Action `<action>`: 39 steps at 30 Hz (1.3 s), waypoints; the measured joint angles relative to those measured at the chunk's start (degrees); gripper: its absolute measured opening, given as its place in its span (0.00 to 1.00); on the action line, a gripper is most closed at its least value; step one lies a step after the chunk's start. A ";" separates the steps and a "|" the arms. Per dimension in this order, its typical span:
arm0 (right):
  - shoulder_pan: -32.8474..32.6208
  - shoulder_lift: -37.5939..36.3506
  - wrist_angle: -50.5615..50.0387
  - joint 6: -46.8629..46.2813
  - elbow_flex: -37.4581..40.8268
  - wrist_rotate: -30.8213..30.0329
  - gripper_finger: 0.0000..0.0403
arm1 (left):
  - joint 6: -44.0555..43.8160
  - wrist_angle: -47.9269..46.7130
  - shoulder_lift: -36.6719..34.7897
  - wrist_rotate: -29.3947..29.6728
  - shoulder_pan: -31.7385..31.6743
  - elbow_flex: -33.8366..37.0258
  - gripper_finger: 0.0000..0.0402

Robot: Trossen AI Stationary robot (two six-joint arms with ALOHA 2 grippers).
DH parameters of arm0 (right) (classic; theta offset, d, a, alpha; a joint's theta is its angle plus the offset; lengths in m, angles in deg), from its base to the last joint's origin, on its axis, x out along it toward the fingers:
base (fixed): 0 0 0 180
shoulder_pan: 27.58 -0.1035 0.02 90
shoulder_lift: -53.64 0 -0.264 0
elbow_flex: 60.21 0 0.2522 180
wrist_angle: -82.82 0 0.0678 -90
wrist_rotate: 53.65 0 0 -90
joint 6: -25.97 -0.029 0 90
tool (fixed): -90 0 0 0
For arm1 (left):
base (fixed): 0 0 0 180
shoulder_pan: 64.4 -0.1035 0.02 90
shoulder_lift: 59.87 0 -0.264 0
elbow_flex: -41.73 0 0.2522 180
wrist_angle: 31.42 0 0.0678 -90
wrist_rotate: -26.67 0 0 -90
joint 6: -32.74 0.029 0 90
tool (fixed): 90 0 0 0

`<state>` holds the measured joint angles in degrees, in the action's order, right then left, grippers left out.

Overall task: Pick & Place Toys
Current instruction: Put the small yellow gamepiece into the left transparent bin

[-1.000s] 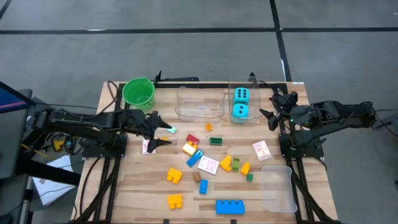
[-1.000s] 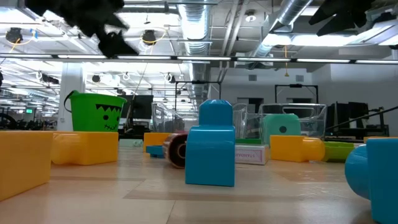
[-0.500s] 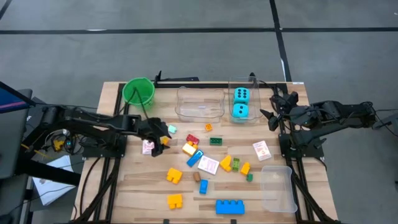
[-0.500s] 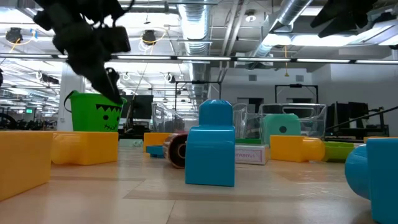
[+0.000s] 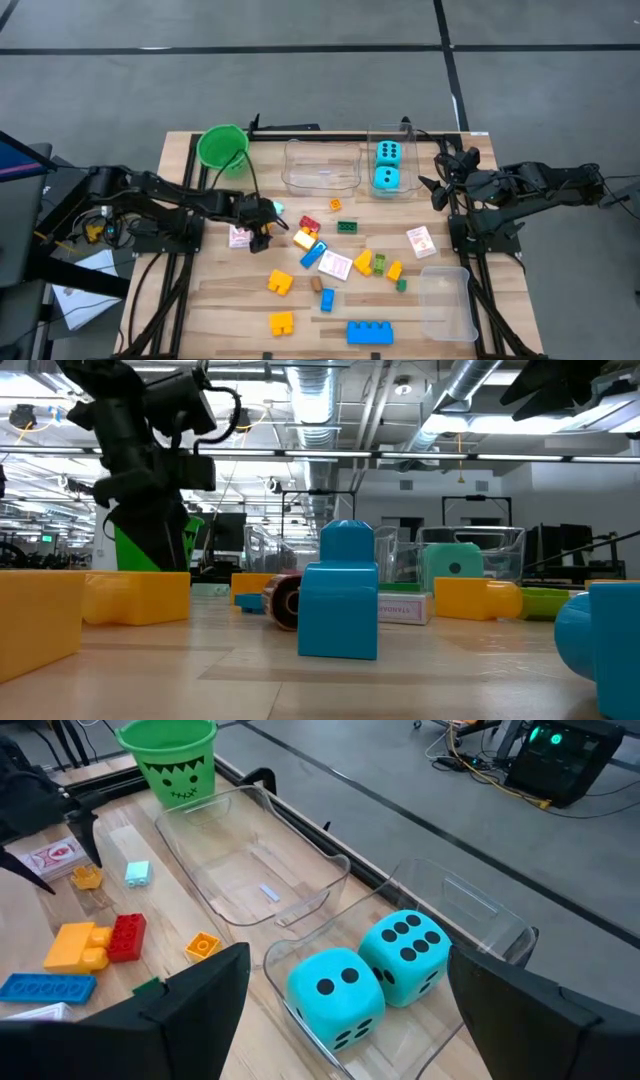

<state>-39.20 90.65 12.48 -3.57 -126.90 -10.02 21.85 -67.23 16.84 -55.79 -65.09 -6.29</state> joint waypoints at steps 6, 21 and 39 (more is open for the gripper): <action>0.00 0.00 -0.16 -0.02 0.00 0.04 0.82 | -0.03 -0.14 1.86 1.77 -0.02 0.04 0.79; 0.00 -0.01 -0.44 0.00 0.00 0.05 0.82 | -2.91 6.81 0.98 2.11 0.00 6.48 0.73; 0.00 -0.02 -0.68 0.00 0.00 0.04 0.82 | -3.11 7.29 0.92 4.72 -0.02 6.51 0.41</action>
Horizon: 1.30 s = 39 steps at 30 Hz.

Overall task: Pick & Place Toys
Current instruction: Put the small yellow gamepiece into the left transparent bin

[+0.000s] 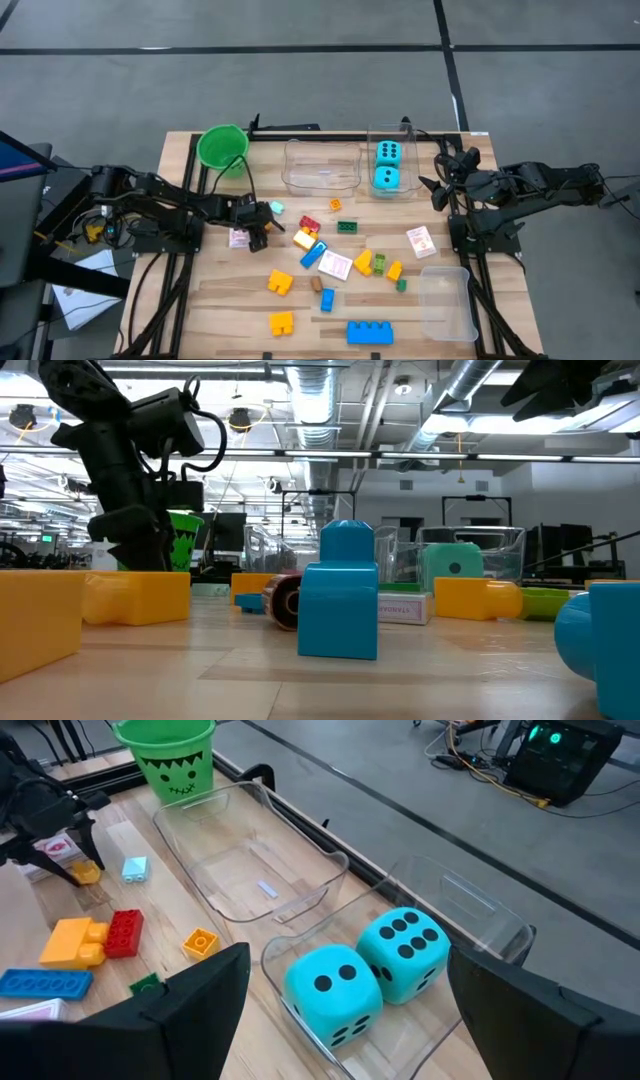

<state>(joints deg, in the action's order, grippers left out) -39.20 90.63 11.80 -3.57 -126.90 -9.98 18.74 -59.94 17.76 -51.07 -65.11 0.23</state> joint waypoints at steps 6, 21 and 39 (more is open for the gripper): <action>0.01 0.00 -0.21 0.00 0.00 0.02 0.82 | 0.00 0.18 -0.02 -0.01 0.00 -0.02 0.41; 0.02 0.00 -0.70 0.00 -0.01 0.00 0.82 | 4.86 16.67 -2.58 -0.82 -0.08 0.02 0.41; 0.01 0.01 -1.02 0.15 -0.02 -0.13 0.82 | 20.72 58.70 -2.62 3.29 -19.33 -0.36 0.45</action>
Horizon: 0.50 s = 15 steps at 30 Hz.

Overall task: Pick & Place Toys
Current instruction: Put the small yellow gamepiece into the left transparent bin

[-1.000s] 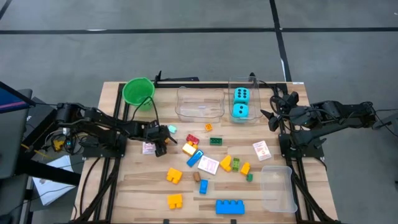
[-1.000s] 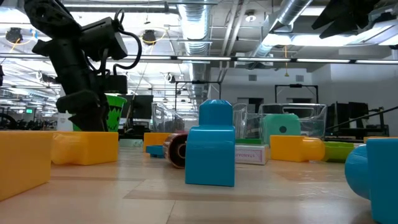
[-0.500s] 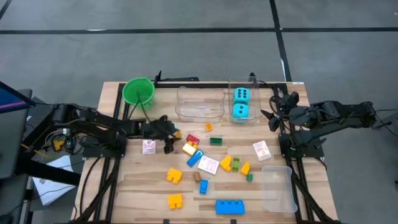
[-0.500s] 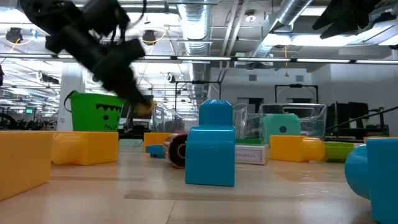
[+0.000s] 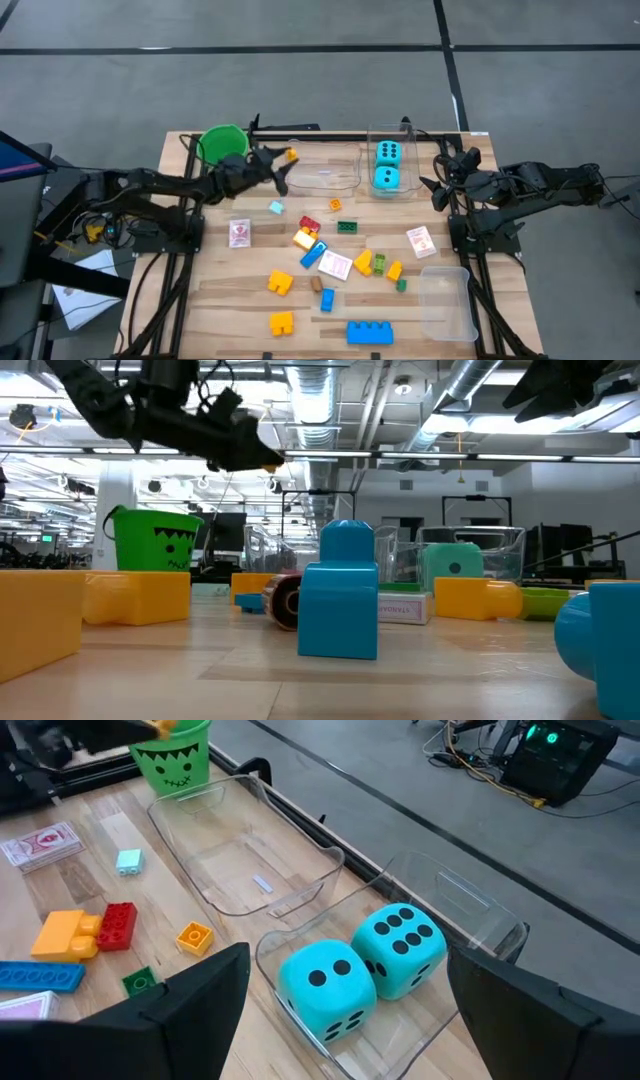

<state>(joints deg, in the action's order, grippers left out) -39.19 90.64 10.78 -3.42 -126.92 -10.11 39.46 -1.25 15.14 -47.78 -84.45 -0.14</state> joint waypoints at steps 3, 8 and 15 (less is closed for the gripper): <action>0.01 -0.01 0.00 0.02 0.00 -0.04 0.82 | -1.04 0.21 3.65 -1.58 -2.11 -1.71 0.46; 0.01 -0.01 -0.12 0.47 0.00 -0.11 0.82 | -2.60 0.76 10.43 -1.94 -2.76 -5.03 0.46; -0.01 0.01 -1.01 0.42 0.00 -0.11 0.82 | -2.56 0.57 14.12 -1.95 -2.76 -6.20 0.49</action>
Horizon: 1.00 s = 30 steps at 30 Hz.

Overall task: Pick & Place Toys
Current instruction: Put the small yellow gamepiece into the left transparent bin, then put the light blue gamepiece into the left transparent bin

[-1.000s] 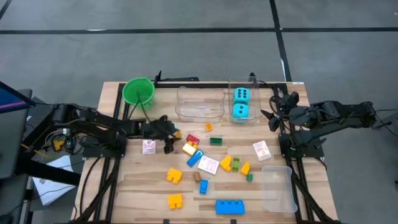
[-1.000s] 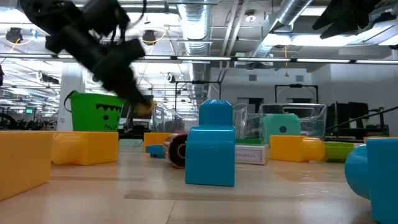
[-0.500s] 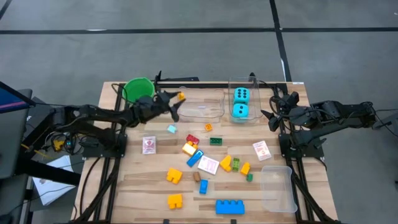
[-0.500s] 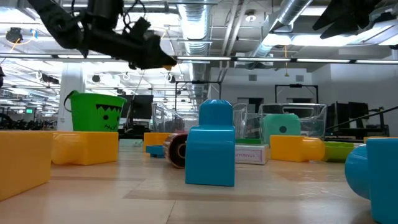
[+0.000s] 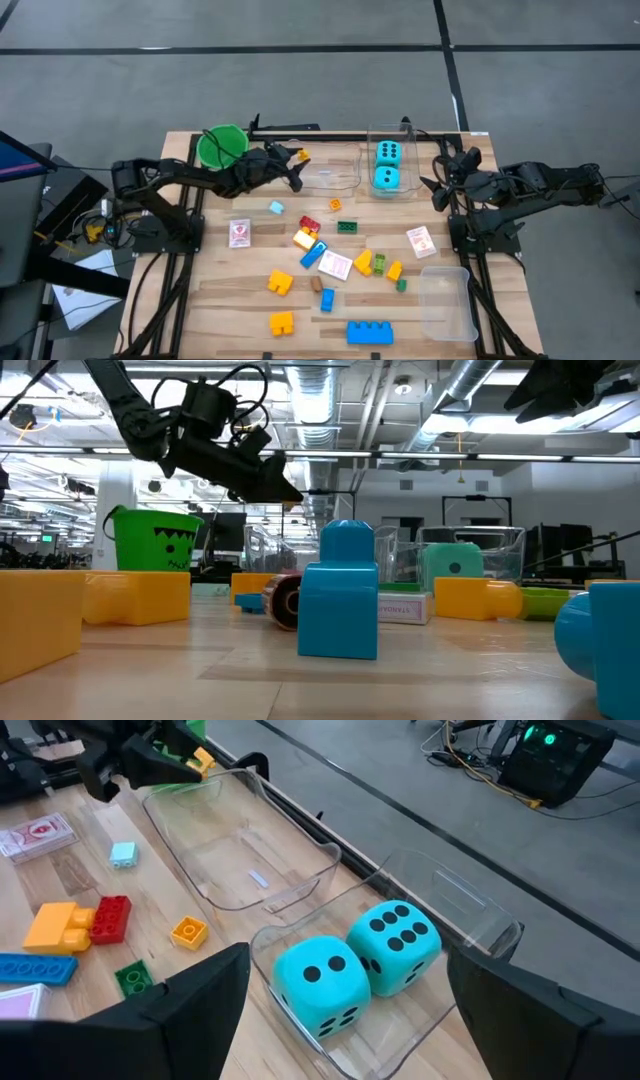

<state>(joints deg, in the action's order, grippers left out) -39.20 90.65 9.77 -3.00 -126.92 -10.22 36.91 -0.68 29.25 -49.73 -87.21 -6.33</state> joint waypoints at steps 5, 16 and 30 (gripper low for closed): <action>0.02 -0.05 -0.39 -0.17 0.76 -1.42 0.82 | 0.02 0.23 -0.50 0.00 0.00 -0.04 0.49; 0.02 -1.33 -1.16 -1.53 1.60 -1.57 0.82 | 0.02 0.12 -0.52 0.03 0.00 -0.07 0.48; 0.02 -2.69 -1.99 -2.56 1.60 -1.52 0.82 | -0.11 -2.45 -1.28 -0.04 0.48 -0.07 0.47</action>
<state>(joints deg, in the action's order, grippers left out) -39.18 87.97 7.78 -5.56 -125.33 -11.74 36.80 -3.13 27.98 -49.77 -86.73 -6.40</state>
